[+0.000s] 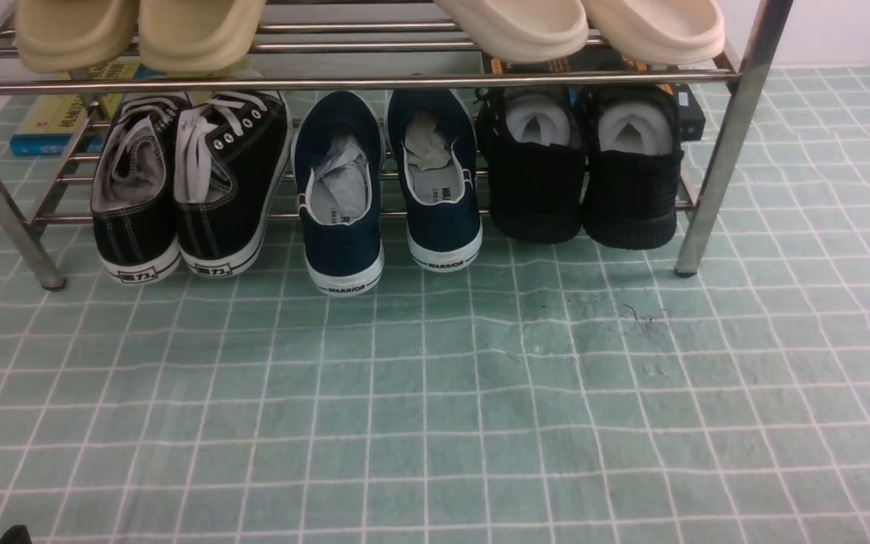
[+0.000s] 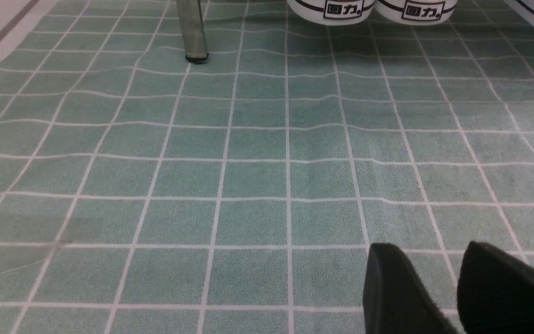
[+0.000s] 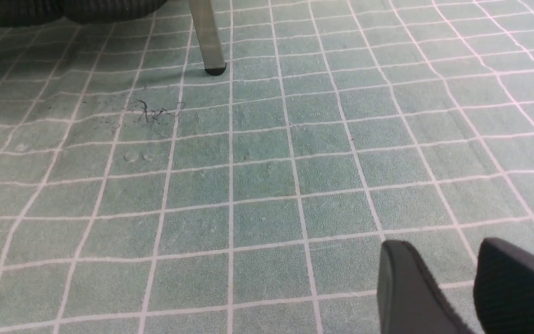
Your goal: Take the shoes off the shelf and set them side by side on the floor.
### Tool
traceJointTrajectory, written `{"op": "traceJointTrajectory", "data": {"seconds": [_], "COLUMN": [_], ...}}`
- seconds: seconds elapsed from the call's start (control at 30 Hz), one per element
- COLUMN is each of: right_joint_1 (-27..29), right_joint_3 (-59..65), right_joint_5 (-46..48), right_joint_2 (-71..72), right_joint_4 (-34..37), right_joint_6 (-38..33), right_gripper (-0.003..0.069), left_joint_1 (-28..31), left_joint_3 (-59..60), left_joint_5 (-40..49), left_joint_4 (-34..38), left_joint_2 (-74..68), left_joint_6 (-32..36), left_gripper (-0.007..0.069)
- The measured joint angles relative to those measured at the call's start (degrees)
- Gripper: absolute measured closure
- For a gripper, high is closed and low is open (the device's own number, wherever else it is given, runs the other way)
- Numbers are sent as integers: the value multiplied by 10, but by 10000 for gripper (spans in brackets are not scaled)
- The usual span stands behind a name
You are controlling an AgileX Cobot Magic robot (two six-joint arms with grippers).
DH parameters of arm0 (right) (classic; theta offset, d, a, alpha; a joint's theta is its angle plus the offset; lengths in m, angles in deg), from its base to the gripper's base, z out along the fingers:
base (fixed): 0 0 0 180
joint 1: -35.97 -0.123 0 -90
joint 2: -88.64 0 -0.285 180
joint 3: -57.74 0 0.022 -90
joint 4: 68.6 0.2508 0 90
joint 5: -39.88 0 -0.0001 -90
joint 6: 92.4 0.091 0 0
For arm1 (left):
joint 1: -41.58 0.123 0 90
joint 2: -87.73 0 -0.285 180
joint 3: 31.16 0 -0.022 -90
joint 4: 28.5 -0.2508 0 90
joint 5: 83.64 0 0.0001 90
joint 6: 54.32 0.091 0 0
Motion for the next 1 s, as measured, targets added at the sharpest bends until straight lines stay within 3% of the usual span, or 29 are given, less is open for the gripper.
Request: {"op": "traceJointTrajectory", "data": {"seconds": [0.63,1.0], "right_joint_1": [0,0], "right_joint_3": [0,5], "right_joint_5": [0,-8], "right_joint_2": [0,0], "right_joint_4": [13,310], "right_joint_6": [0,0], "right_gripper": [419,419], "left_joint_1": [0,0], "left_joint_3": [0,0], "left_joint_5": [0,0], "left_joint_4": [0,0], "left_joint_2": [0,0], "left_joint_6": [0,0], "left_gripper": [383,383]}}
